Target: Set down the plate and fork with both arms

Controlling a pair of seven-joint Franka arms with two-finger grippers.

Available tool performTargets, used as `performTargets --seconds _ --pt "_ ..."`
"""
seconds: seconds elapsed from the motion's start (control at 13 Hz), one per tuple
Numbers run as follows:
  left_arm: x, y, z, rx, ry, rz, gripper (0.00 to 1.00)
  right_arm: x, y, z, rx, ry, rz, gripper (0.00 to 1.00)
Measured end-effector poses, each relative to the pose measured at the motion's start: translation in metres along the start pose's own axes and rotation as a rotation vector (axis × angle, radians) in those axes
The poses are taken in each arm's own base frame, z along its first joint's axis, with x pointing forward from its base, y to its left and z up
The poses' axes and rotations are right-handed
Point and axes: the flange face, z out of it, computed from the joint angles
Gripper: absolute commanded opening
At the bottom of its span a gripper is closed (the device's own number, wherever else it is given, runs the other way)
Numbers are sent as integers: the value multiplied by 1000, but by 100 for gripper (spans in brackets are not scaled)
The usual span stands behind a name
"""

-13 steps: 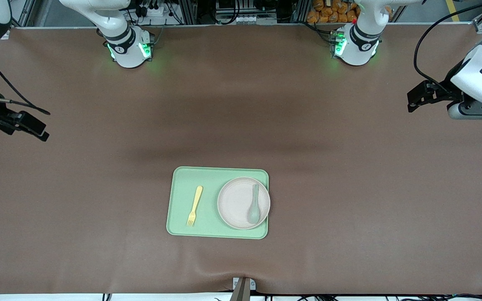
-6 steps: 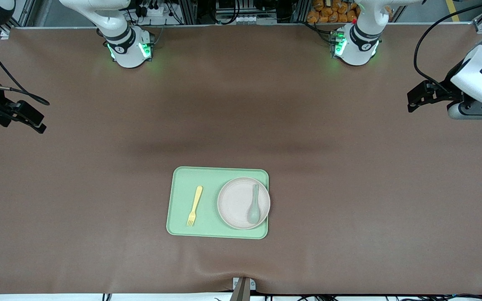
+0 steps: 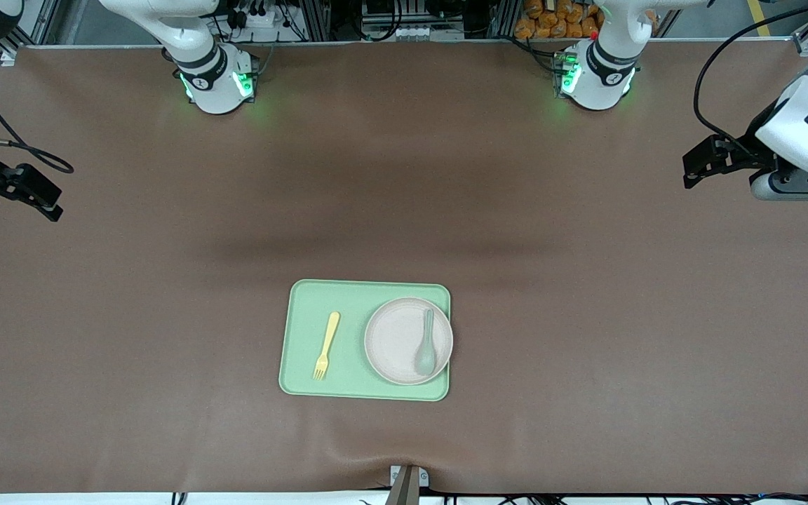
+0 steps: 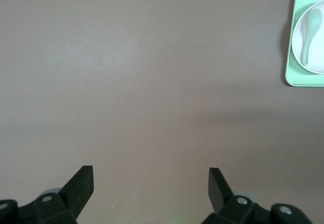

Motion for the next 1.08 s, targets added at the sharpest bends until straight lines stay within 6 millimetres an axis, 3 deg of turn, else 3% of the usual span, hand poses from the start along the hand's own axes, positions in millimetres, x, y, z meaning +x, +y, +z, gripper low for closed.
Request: performTargets --seconds 0.46,1.08 --pt "0 -2 0 0 0 -4 100 -3 4 -22 -1 3 6 100" --pt "1 -5 0 0 -1 -10 100 -4 5 -21 -3 -9 8 100"
